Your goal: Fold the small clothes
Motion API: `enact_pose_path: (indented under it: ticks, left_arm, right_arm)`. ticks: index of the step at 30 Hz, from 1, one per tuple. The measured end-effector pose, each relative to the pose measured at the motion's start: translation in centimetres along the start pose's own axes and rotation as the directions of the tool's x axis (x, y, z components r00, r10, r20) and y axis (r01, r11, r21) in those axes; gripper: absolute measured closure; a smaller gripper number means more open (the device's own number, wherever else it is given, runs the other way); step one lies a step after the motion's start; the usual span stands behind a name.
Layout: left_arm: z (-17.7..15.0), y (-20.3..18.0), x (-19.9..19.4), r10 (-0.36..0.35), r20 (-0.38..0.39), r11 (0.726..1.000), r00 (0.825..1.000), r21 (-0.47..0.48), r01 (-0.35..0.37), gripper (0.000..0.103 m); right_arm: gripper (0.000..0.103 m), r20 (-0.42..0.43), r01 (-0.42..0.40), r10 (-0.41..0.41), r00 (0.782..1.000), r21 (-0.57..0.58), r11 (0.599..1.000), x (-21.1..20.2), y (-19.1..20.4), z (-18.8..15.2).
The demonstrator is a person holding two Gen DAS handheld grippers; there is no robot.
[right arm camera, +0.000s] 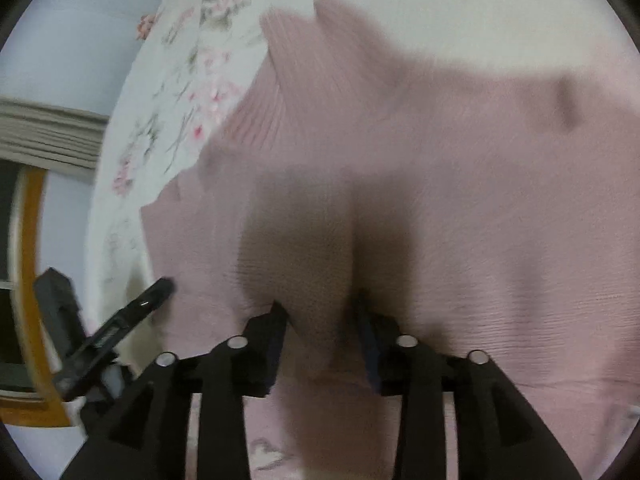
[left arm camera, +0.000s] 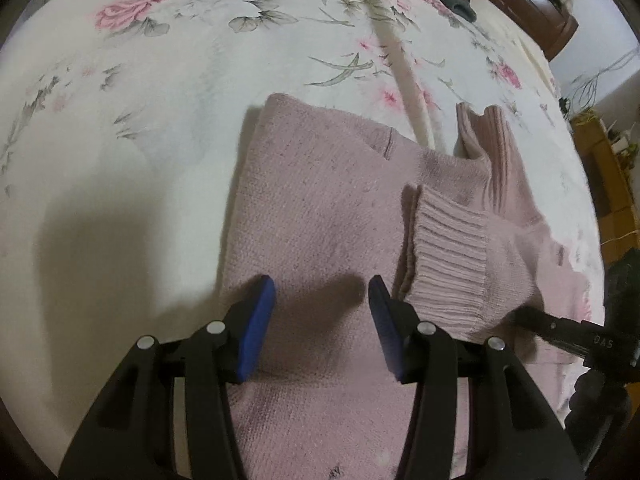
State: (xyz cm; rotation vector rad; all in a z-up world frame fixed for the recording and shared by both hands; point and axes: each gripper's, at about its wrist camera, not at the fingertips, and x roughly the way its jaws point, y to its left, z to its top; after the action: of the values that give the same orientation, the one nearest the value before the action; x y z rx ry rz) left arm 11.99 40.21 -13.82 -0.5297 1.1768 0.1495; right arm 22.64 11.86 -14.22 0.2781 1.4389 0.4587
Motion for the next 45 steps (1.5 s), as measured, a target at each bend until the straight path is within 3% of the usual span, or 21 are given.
enact_pose_path:
  ticks: [2, 4, 9, 14, 16, 18, 21, 23, 24, 26, 27, 30, 36, 39, 45]
  left_arm:
    - [0.1, 0.6, -0.7, -0.035, 0.002, 0.999, 0.999, -0.024, 0.035, 0.054]
    - [0.3, 1.1, -1.3, -0.041, 0.010, 0.999, 0.999, -0.034, 0.041, 0.054]
    - [0.6, 2.2, -2.4, -0.042, 0.033, 0.997, 0.999, -0.065, 0.044, 0.054]
    - [0.7, 3.6, -3.7, -0.033, 0.058, 0.996, 0.998, -0.080, 0.038, 0.054]
    - [0.7, 4.2, -3.9, -0.030, 0.057, 0.995, 0.998, -0.088, 0.035, 0.054]
    - [0.6, 4.7, -4.0, -0.028, 0.056, 0.995, 0.998, -0.095, 0.033, 0.054]
    - [0.5, 5.3, -4.1, -0.032, 0.056, 0.994, 0.998, -0.105, 0.038, 0.054]
    - [0.4, 5.5, -4.1, -0.034, 0.057, 0.993, 0.998, -0.111, 0.040, 0.054]
    - [0.4, 5.5, -4.2, -0.037, 0.057, 0.993, 0.998, -0.113, 0.043, 0.054]
    - [0.4, 5.3, -4.2, -0.039, 0.059, 0.993, 0.997, -0.113, 0.046, 0.054]
    - [0.4, 5.2, -4.2, -0.040, 0.060, 0.993, 0.997, -0.110, 0.046, 0.054]
    - [0.4, 4.4, -4.3, -0.048, 0.064, 0.994, 0.997, -0.098, 0.054, 0.054]
    - [0.3, 1.1, -3.5, -0.072, 0.052, 0.997, 0.996, -0.034, 0.074, 0.054]
    - [0.2, -1.4, -2.7, -0.088, 0.042, 0.996, 0.995, 0.017, 0.087, 0.054]
    - [0.0, -4.6, -0.6, -0.082, 0.007, 0.993, 0.997, 0.084, 0.081, 0.054]
  right_arm:
    - [0.060, 0.079, 0.061, -0.055, 0.995, -0.072, 0.996, -2.1, 1.7, -0.1]
    - [0.057, 0.113, 0.071, -0.056, 0.992, -0.132, 0.989, -3.0, 3.4, -0.2]
    - [0.055, 0.013, -0.002, 0.006, 1.000, -0.275, 0.961, 0.0, 9.3, -0.6]
    - [0.053, -0.046, 0.034, -0.052, 0.998, -0.332, 0.942, 4.8, 13.2, -1.5]
    - [0.042, -0.051, 0.074, -0.098, 0.994, -0.349, 0.934, 6.1, 14.2, -1.9]
    - [0.038, -0.039, 0.120, -0.144, 0.989, -0.363, 0.924, 7.2, 14.8, -2.3]
    - [0.038, -0.019, 0.181, -0.204, 0.979, -0.388, 0.904, 8.2, 14.7, -2.6]
    - [0.051, 0.011, 0.230, -0.248, 0.969, -0.412, 0.882, 8.6, 15.0, -2.7]
    - [0.063, 0.034, 0.257, -0.268, 0.963, -0.418, 0.871, 8.6, 15.0, -2.7]
    - [0.078, 0.027, 0.232, -0.241, 0.970, -0.393, 0.890, 8.2, 14.4, -2.4]
    - [0.090, 0.027, 0.225, -0.232, 0.972, -0.366, 0.903, 7.7, 13.7, -2.1]
    - [0.091, -0.003, 0.076, -0.079, 0.997, -0.239, 0.968, 5.1, 10.7, -1.2]
    - [0.091, 0.100, -0.014, 0.025, 0.995, -0.103, 0.995, -1.5, 5.8, -1.1]
    - [0.091, 0.152, -0.040, 0.047, 0.987, -0.049, 0.998, -5.1, 2.9, -1.0]
    - [0.091, 0.247, -0.026, 0.012, 0.969, 0.054, 0.998, -9.7, -1.6, -1.0]
